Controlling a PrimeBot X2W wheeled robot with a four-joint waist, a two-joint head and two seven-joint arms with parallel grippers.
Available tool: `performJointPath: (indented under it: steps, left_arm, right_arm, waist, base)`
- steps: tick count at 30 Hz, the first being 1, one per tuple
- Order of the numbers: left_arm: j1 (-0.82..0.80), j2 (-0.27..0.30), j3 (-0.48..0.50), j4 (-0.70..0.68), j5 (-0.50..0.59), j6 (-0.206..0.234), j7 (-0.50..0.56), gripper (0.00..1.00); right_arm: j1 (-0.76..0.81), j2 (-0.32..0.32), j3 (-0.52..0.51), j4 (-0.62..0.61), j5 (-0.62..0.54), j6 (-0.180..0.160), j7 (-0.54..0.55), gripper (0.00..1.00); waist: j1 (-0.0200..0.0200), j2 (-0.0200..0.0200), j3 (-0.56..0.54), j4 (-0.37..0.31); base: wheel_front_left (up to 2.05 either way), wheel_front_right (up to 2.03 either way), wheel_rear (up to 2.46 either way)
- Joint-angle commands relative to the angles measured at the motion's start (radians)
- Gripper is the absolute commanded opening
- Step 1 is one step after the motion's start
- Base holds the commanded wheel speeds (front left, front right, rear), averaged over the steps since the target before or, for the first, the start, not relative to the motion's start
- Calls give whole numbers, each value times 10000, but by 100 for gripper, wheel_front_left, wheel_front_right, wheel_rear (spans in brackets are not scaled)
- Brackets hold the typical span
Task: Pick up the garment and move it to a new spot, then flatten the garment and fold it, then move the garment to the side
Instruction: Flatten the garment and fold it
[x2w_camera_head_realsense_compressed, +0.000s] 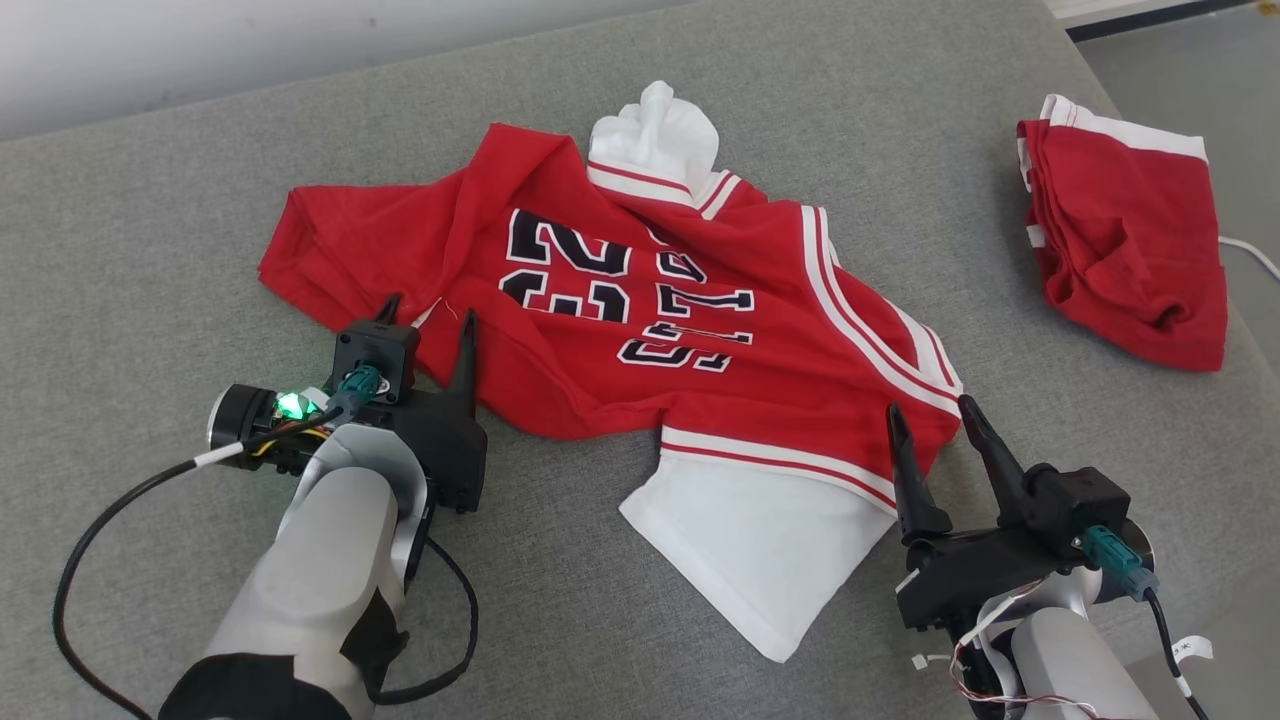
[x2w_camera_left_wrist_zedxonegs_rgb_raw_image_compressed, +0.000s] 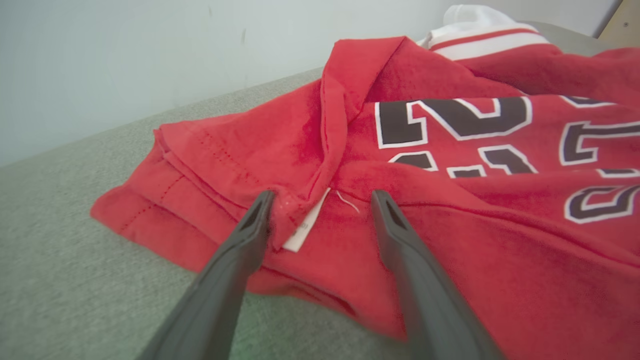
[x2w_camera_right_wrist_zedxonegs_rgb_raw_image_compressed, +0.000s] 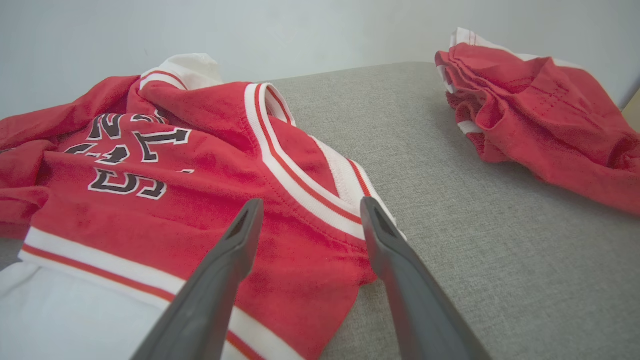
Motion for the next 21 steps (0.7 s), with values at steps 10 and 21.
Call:
performJointPath:
  steps: [10, 21]
  left_arm:
    - [-197, 119, 30, 132, 104, 440, -27, 98]
    - [-585, 121, -177, 474, 173, 377, -28, 0]
  right_arm:
    - [20, 140, 68, 21, -22, -29, -38, 100]
    - [98, 133, -42, 58, 92, -29, -39, 100]
  waist:
    - [-3, -2, -85, 137]
    - [-3, -2, -89, 85]
  base:
    - [0, 0, 0]
    - [0, 0, 0]
